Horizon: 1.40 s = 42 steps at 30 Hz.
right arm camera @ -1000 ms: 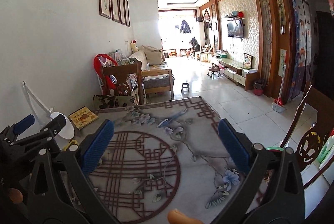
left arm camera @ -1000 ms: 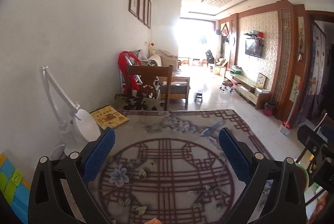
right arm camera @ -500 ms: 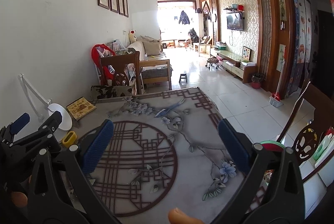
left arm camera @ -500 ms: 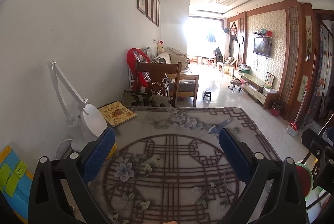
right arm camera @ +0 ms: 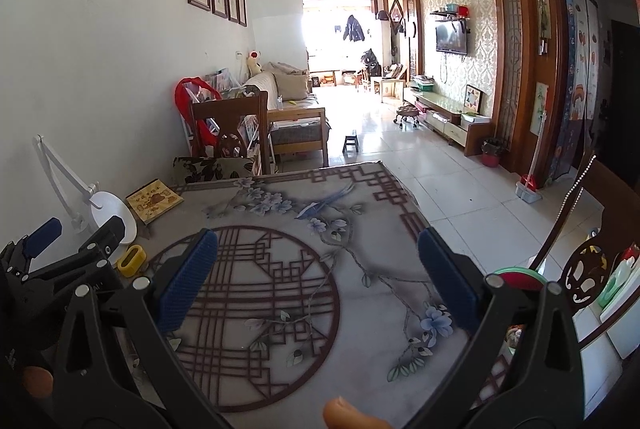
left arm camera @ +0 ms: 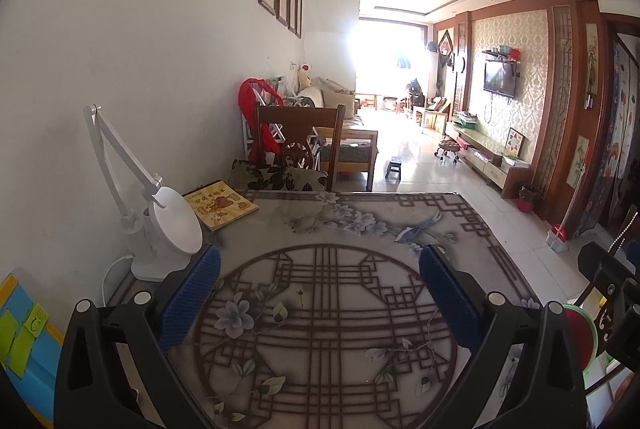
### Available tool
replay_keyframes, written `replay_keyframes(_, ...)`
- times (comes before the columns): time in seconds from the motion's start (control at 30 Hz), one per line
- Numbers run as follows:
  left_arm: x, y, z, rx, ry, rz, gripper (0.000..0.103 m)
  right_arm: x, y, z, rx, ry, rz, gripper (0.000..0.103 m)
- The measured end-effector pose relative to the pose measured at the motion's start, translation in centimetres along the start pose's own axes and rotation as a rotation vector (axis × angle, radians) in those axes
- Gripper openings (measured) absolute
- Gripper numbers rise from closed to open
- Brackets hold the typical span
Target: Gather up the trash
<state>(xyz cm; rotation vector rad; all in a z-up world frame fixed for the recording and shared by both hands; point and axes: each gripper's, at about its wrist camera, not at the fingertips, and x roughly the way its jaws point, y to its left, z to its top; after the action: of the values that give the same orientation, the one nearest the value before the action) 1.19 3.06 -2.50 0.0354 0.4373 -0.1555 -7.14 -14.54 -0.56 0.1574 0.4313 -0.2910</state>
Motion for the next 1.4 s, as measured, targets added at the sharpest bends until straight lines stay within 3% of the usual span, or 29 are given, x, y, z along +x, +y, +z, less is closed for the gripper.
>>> replay_keyframes(1.4,2.1,0.4,-0.6,-0.006,0.076,0.013,0.095,1.3,-0.2,-0.4,-0.008,0.048,0.002,0.099)
